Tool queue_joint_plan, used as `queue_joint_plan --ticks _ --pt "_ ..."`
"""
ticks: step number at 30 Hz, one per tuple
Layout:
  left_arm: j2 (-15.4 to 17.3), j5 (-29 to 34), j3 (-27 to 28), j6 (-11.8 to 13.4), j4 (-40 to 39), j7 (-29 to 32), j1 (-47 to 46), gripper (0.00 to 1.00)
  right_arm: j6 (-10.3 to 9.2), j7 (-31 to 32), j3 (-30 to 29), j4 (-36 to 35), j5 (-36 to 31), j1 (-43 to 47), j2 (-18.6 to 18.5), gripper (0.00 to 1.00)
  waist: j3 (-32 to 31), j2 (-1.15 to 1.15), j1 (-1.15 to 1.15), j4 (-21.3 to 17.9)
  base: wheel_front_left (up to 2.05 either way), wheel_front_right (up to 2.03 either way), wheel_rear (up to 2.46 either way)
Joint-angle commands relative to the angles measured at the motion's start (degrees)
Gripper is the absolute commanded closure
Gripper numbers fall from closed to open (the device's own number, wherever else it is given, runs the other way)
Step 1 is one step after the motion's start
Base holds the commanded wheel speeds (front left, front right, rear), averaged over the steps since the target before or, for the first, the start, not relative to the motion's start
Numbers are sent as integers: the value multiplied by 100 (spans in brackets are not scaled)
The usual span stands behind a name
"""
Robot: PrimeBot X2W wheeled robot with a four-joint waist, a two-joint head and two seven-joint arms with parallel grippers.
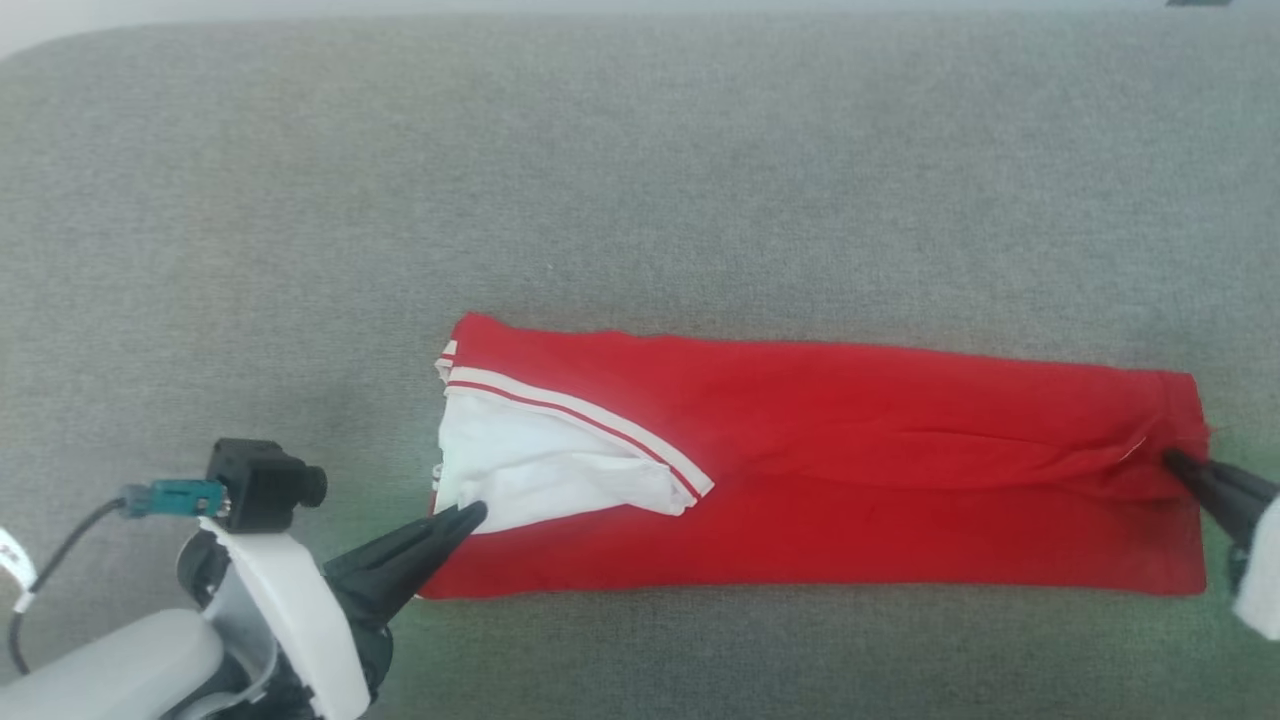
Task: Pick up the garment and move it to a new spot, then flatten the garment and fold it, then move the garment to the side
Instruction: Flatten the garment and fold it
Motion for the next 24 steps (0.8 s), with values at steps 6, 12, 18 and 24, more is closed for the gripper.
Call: queue_joint_plan --ticks 6,12,18,24 --pt "-590 156 -121 -8 957 -159 10 100 0 -12 154 307 -208 -299 374 100 233 0 0 -133 0 0 0" --pt "-868 141 -19 -55 1532 -430 26 82 0 -212 165 484 -148 -476 509 5 255 0 0 -169 0 0 0" --pt "-1105 299 596 -59 1657 -644 501 0 0 -81 -177 516 144 -277 449 0 80 0 0 -64 0 0 0" --pt "-1786 984 2040 -61 1671 -643 1544 0 0 258 -640 846 371 -54 504 0 -156 0 0 280 0 0 0"
